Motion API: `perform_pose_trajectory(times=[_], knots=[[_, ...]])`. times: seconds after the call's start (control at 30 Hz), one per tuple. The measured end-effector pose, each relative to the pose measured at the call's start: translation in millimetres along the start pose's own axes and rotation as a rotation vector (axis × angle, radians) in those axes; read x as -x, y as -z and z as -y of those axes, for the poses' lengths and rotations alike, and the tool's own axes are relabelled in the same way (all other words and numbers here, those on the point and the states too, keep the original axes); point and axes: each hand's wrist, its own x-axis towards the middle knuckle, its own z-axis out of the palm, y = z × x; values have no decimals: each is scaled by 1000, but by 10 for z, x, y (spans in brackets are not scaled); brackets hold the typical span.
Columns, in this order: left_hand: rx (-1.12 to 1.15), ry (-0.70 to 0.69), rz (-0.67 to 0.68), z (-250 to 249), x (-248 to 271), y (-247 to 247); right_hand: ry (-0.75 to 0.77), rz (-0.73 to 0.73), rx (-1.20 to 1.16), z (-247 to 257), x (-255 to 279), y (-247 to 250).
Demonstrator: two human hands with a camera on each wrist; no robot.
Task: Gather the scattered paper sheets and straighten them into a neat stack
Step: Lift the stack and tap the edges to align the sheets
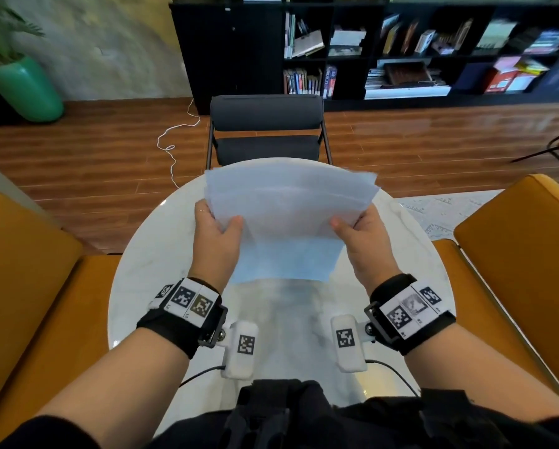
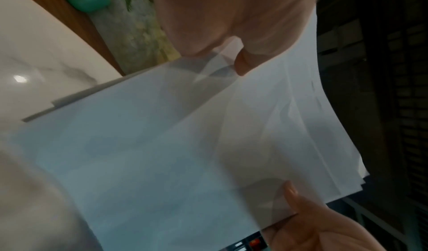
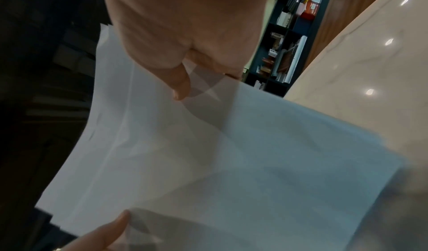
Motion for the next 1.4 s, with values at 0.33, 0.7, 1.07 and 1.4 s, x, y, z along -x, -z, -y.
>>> perform_pose_trajectory(times=[0.33, 0.7, 1.07, 1.4], knots=[[-245, 74, 55, 276, -44, -59, -56, -79, 248, -103, -36, 61], [-804, -389, 304, -155, -228, 29, -11, 344, 466, 537, -90, 31], [97, 353, 153, 585, -381, 781, -242, 110, -70, 71, -206, 422], [23, 153, 55, 558, -236, 481, -127, -81, 109, -111, -62, 311]])
